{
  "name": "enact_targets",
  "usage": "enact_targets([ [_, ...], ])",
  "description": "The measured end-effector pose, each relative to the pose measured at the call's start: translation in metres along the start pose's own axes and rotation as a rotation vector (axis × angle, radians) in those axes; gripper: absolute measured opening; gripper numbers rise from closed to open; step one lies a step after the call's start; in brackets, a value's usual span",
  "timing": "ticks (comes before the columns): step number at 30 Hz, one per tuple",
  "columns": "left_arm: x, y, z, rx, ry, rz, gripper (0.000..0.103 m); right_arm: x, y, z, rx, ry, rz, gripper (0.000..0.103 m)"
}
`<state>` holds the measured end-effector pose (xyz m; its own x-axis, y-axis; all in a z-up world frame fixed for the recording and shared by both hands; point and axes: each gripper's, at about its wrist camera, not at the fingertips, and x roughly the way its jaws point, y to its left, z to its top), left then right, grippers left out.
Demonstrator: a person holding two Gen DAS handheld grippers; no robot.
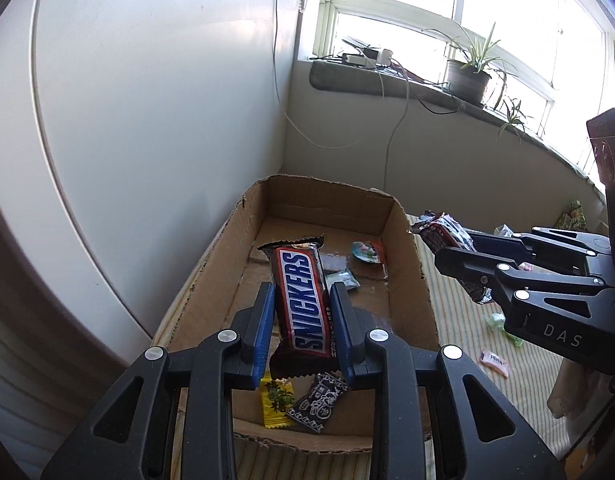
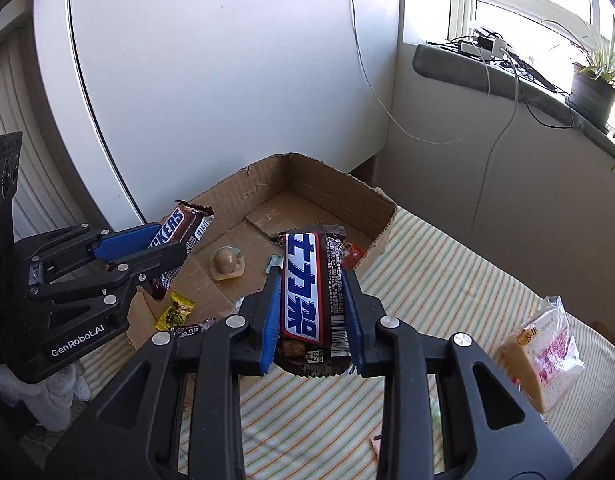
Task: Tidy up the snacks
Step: 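Carry both bars over the box and open both grippers to drop them, then move both open grippers back over the remaining table snacks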
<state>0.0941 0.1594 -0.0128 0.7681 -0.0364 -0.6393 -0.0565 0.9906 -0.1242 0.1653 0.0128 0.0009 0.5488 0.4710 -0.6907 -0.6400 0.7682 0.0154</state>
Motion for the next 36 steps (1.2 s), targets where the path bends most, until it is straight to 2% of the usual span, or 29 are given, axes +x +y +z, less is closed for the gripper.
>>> enact_targets([
  [10,0.006,0.016,-0.004,-0.019,0.018,0.02,0.026,0.031,0.023,0.006,-0.026,0.036,0.025,0.03],
  [19,0.007,0.019,-0.005,-0.025,0.024,0.031,0.028,0.042,0.026,0.008,-0.023,0.047,0.03,0.03],
  [21,0.006,0.019,-0.005,-0.028,0.022,0.038,0.04,0.041,0.024,0.008,-0.023,0.046,0.025,0.042],
  [22,0.005,0.019,-0.005,-0.031,0.015,0.04,0.046,0.04,0.023,0.009,-0.024,0.041,0.018,0.057],
  [23,0.005,0.019,-0.004,-0.033,0.012,0.043,0.046,0.038,0.023,0.009,-0.025,0.034,0.012,0.065],
  [25,0.005,0.018,-0.005,-0.033,0.013,0.042,0.046,0.035,0.021,0.009,-0.025,0.024,0.004,0.066],
  [29,0.006,0.017,-0.005,-0.031,0.016,0.044,0.046,0.03,0.017,0.009,-0.024,0.013,-0.013,0.079],
  [36,0.001,0.011,-0.004,-0.028,0.007,0.037,0.046,0.019,0.009,0.008,-0.017,0.002,-0.029,0.083],
])
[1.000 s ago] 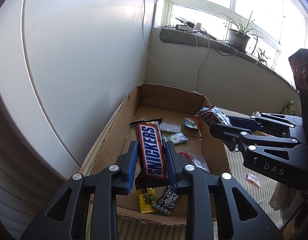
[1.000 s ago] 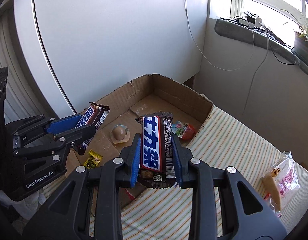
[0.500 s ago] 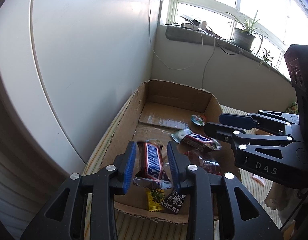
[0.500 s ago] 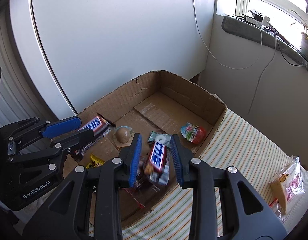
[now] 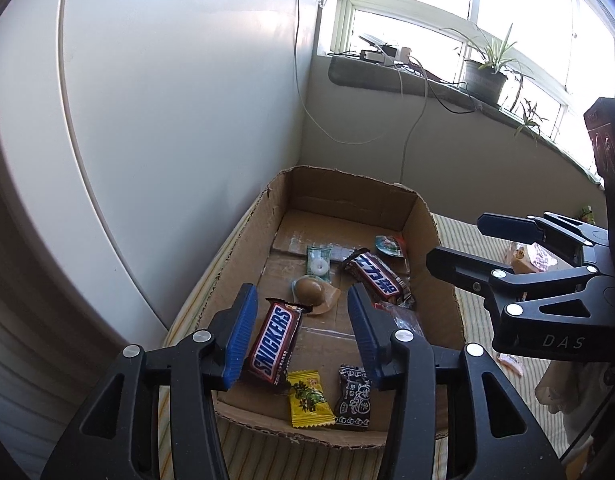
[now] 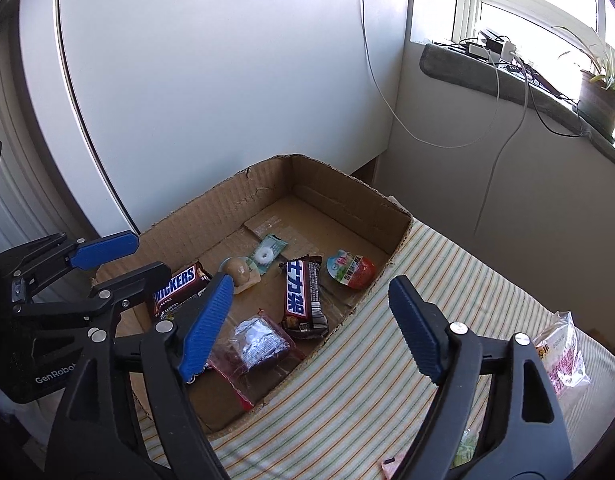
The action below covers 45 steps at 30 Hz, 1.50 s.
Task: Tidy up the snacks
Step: 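Move both open grippers back over the remaining table snacks, then grasp the pink candy with the left gripper while the right grasps the green candy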
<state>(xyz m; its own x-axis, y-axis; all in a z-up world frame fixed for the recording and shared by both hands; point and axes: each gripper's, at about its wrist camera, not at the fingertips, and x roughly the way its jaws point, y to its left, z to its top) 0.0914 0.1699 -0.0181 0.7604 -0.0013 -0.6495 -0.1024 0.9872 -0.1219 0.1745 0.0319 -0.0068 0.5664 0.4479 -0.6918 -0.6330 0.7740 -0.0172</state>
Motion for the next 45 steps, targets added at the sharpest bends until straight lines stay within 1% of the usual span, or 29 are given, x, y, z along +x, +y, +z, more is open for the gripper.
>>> enact_targets([
  [6,-0.007,-0.015,0.0,0.017,-0.012,-0.023,0.046,-0.015,-0.013,-0.006,0.021,-0.017,-0.004,0.083],
  [14,-0.018,-0.045,0.001,0.059,-0.031,-0.068,0.046,-0.042,-0.041,-0.021,0.062,-0.044,-0.023,0.083],
  [20,-0.026,-0.072,0.0,0.097,-0.044,-0.113,0.046,-0.066,-0.068,-0.038,0.091,-0.058,-0.048,0.083],
  [24,-0.026,-0.094,-0.005,0.134,-0.036,-0.146,0.046,-0.081,-0.088,-0.055,0.108,-0.056,-0.073,0.083],
  [29,-0.024,-0.122,-0.017,0.166,-0.008,-0.199,0.046,-0.097,-0.115,-0.08,0.131,-0.036,-0.13,0.083],
  [33,-0.018,-0.143,-0.028,0.189,0.033,-0.241,0.046,-0.105,-0.136,-0.102,0.16,-0.015,-0.155,0.083],
  [36,-0.01,-0.155,-0.039,0.2,0.07,-0.264,0.046,-0.109,-0.147,-0.118,0.183,0.002,-0.146,0.083],
  [40,0.002,-0.169,-0.053,0.207,0.124,-0.292,0.046,-0.11,-0.149,-0.135,0.182,0.018,-0.124,0.082],
  [42,0.01,-0.174,-0.058,0.204,0.158,-0.31,0.046,-0.108,-0.146,-0.142,0.171,0.029,-0.095,0.079],
  [44,0.017,-0.177,-0.064,0.196,0.193,-0.326,0.046,-0.102,-0.143,-0.146,0.157,0.052,-0.066,0.067],
  [45,0.021,-0.178,-0.067,0.19,0.21,-0.333,0.046,-0.097,-0.142,-0.148,0.152,0.064,-0.058,0.065],
])
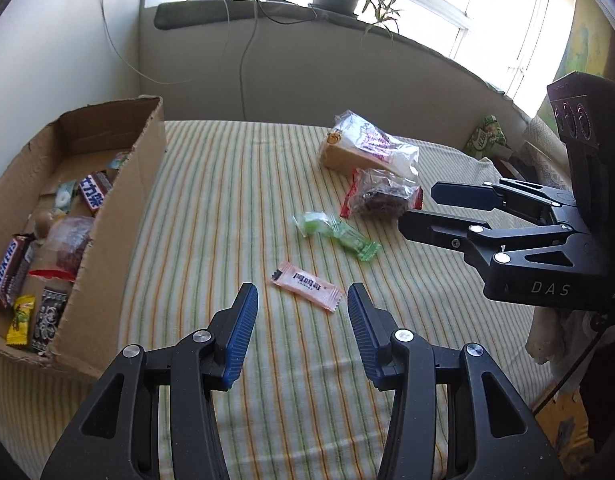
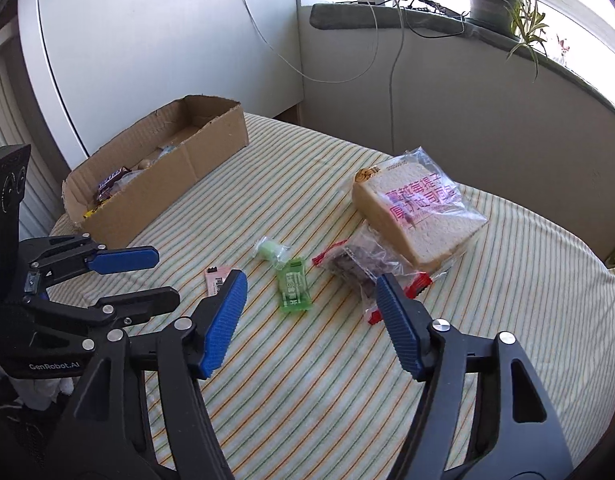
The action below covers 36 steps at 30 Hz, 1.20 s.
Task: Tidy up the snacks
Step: 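Grasp the pink candy with the left gripper while the right grasps the green candy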
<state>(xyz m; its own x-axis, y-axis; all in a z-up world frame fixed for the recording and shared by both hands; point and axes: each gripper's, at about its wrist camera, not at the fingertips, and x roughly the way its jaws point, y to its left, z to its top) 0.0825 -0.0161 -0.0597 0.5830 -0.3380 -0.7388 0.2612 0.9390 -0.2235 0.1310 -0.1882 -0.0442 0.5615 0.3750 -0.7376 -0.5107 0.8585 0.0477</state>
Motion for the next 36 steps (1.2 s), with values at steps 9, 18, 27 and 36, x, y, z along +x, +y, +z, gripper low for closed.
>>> enact_targets([
  [9,0.026,-0.004,-0.002,-0.018,0.063,-0.021,0.045,0.044,0.005,-0.007,-0.019,0.099,0.058,0.047],
  [18,0.039,-0.012,0.009,0.029,0.074,0.01,0.039,0.069,0.007,-0.001,-0.049,0.129,0.046,0.04],
  [27,0.047,-0.025,0.009,0.164,0.084,0.084,0.037,0.078,0.009,0.005,-0.099,0.14,0.024,0.033],
  [36,0.047,-0.02,0.009,0.171,0.066,0.099,0.02,0.066,0.001,-0.005,-0.069,0.144,0.003,0.024],
])
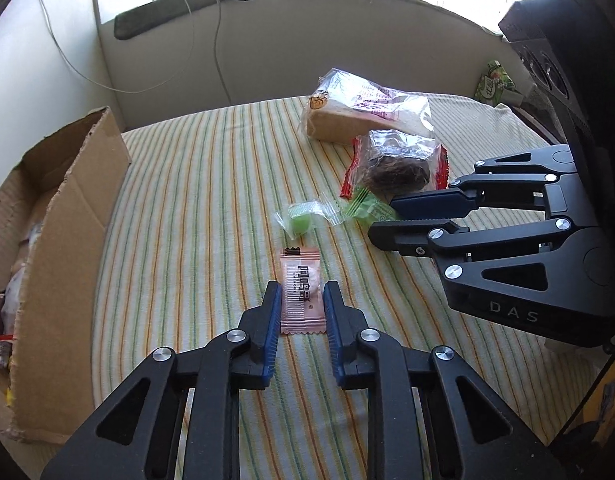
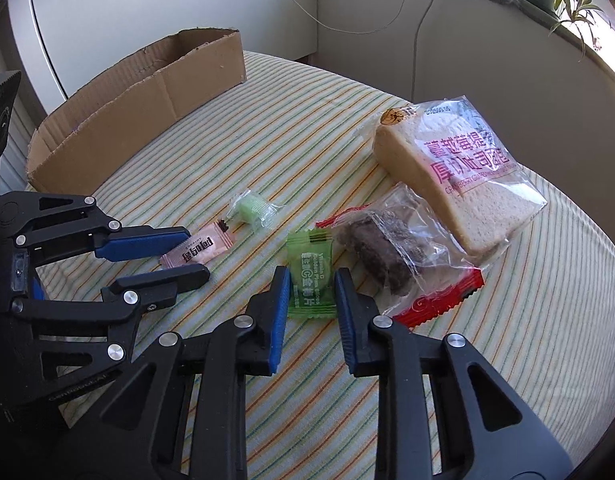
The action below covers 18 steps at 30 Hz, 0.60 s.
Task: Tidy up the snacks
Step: 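Grasp the pink candy with the left gripper while the right grasps the green candy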
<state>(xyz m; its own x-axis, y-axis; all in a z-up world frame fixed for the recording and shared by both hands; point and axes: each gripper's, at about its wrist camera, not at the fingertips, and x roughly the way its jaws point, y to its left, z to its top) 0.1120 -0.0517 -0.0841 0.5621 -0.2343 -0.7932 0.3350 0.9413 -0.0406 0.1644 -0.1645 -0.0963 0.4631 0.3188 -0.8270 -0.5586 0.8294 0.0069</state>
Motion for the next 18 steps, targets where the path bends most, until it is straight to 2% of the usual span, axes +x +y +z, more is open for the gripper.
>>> enact_targets([
  [10,-0.016,0.01,-0.004,-0.043,-0.023,-0.018,0.019,-0.019,-0.005,-0.011,0.052,-0.024,-0.002,0.023],
  [18,-0.046,0.021,-0.001,-0.073,-0.095,-0.025,0.019,-0.039,0.003,-0.001,0.051,-0.066,-0.003,0.023],
])
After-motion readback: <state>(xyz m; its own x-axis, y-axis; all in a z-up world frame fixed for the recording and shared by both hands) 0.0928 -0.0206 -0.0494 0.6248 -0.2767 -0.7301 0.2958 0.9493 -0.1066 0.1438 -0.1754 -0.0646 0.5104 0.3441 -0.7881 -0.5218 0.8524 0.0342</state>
